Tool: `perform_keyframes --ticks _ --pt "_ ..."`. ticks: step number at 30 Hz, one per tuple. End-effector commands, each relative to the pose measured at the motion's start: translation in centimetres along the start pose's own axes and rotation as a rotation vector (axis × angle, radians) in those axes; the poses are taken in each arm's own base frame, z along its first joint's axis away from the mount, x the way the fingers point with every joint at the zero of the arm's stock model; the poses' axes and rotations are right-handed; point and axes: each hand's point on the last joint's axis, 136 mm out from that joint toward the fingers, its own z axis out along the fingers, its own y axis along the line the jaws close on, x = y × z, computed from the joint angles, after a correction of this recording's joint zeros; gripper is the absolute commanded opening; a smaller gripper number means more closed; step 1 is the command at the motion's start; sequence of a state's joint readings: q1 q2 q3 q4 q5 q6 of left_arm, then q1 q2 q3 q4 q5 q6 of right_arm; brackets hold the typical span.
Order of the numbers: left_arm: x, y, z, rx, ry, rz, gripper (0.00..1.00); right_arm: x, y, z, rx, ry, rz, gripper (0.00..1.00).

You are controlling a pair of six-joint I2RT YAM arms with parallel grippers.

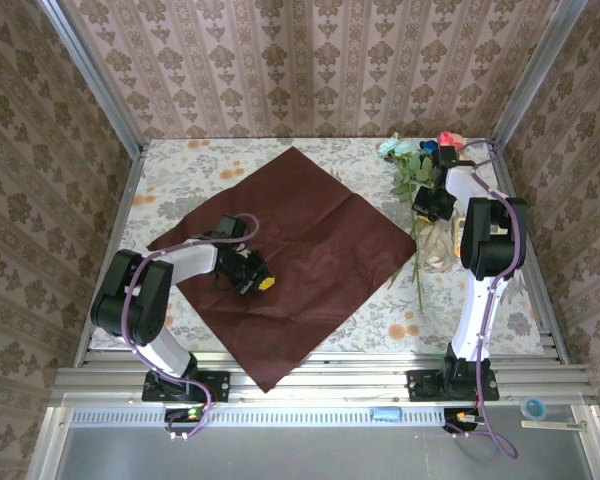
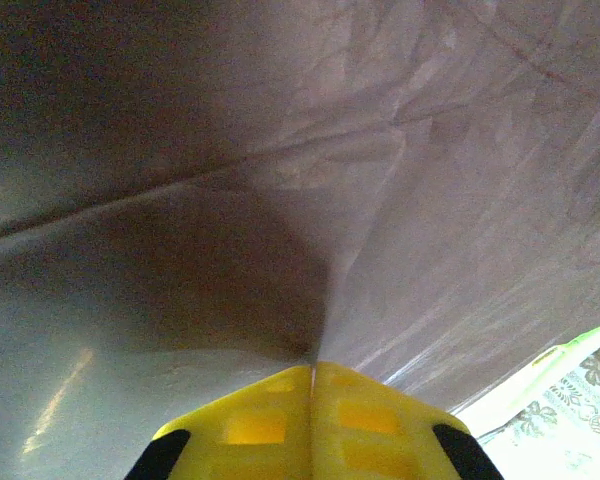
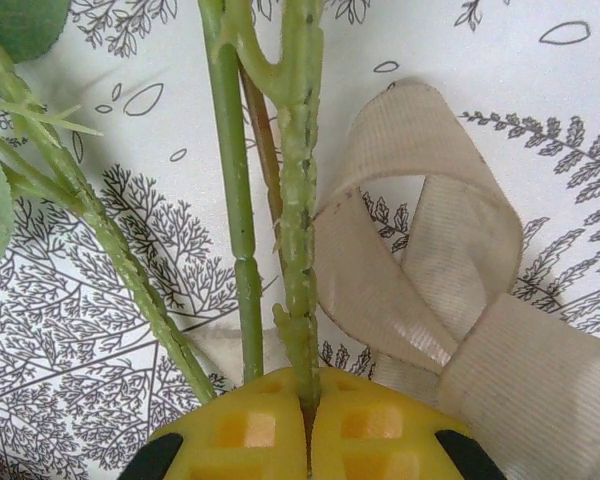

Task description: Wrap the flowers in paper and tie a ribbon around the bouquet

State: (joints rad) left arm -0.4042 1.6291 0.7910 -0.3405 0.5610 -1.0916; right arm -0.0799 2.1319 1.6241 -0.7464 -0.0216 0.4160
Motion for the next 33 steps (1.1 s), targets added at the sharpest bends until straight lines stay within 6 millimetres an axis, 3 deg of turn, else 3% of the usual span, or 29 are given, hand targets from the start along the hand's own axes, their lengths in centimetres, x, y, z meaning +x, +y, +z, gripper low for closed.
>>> perform_keyframes --ticks 1,14,27,33 --pt "-0.2 -0.5 -0.4 0.004 -0.006 0.022 0.04 -1.9 0.6 -4.1 0.021 -0.120 -0.050 0.02" --pt "-0.6 -0.7 0.1 0.009 -0.001 0.026 0.03 -2.7 1.5 -11.5 -0.016 -0.266 -0.073 0.00" --pt "-0.4 -0.8 0.2 0.013 0.004 0.032 0.02 -1.2 0.4 -10.6 0.015 -0.222 -0.103 0.00" --pt "-0.2 -0.9 0.1 0.018 0.000 0.035 0.02 -1.3 1.6 -12.2 -0.032 -0.269 -0.124 0.00"
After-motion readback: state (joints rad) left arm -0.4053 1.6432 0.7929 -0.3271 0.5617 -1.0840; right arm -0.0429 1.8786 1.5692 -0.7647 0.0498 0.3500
